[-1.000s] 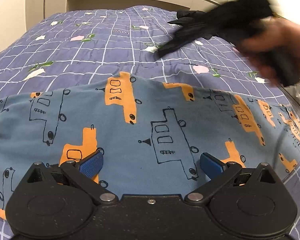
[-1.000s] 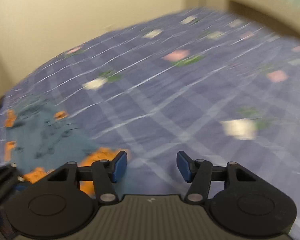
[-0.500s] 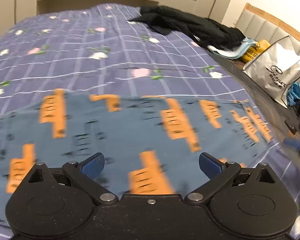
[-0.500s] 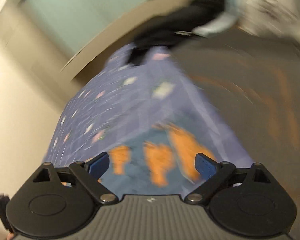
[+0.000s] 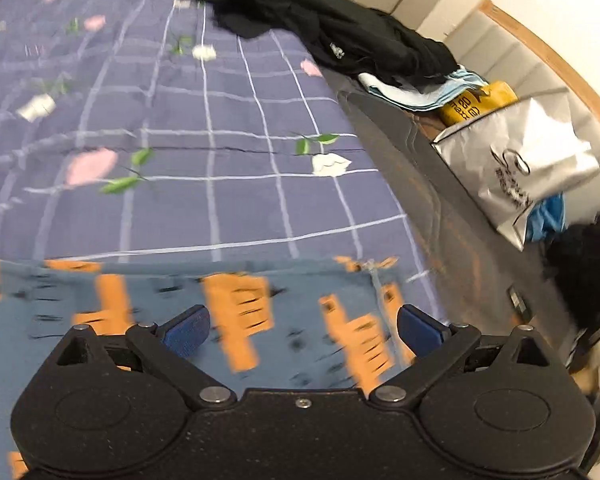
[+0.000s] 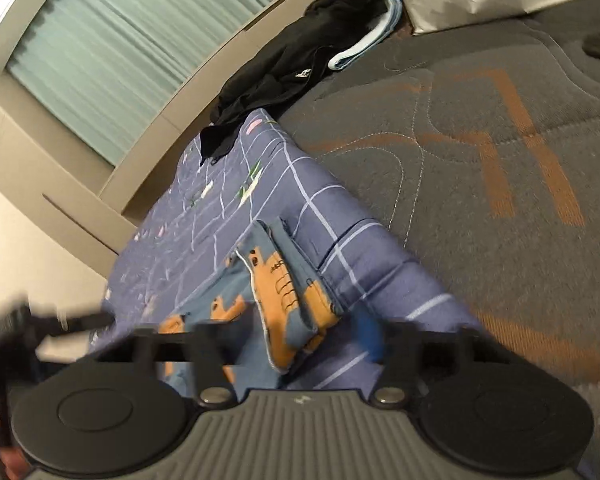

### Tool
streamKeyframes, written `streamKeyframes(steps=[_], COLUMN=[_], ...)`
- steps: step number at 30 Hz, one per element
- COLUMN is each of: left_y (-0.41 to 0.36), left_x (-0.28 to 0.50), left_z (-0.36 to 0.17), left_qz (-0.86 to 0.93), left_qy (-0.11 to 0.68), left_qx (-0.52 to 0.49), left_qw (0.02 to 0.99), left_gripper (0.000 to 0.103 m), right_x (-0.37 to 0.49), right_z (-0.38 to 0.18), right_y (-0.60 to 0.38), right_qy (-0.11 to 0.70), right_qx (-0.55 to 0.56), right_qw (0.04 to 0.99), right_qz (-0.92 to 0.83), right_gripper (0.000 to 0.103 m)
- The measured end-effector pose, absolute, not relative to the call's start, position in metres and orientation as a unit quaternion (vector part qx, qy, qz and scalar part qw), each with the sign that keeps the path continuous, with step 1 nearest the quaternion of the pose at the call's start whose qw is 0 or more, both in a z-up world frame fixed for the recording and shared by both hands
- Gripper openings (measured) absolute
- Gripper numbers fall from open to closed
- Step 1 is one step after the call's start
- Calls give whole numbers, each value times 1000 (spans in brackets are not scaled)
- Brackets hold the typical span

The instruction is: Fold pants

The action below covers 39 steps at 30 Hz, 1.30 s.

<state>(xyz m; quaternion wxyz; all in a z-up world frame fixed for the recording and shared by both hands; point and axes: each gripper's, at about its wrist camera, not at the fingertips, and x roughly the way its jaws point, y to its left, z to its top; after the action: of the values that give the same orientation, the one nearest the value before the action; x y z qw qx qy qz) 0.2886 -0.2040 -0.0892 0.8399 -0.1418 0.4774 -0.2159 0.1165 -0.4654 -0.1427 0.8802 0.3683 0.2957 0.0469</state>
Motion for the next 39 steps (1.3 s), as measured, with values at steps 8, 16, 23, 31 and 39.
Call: streamKeyframes(steps=[8, 16, 23, 31, 39], left_y=[-229, -210, -204, -215, -227], left_x=[323, 330, 329, 323, 319], left_z=[-93, -101, -111, -107, -121], left_qz=[-233, -227, -240, -252, -232], left_qy=[523, 547, 555, 550, 567], left_qx=[-148, -166, -204, -218, -184], left_qw=[806, 789, 770, 766, 769], left_gripper=[99, 99, 94, 97, 95], right_x=[111, 122, 112, 90, 84], right_z=[-112, -83, -91, -100, -102], right_y=[-425, -331, -323, -378, -378], right_qy=[253, 248, 251, 216, 253], right_qx=[256, 119, 126, 270, 236], right_qw=[925, 928, 929, 914, 915], right_qz=[126, 251, 243, 212, 206], right_gripper=[18, 18, 18, 18, 25])
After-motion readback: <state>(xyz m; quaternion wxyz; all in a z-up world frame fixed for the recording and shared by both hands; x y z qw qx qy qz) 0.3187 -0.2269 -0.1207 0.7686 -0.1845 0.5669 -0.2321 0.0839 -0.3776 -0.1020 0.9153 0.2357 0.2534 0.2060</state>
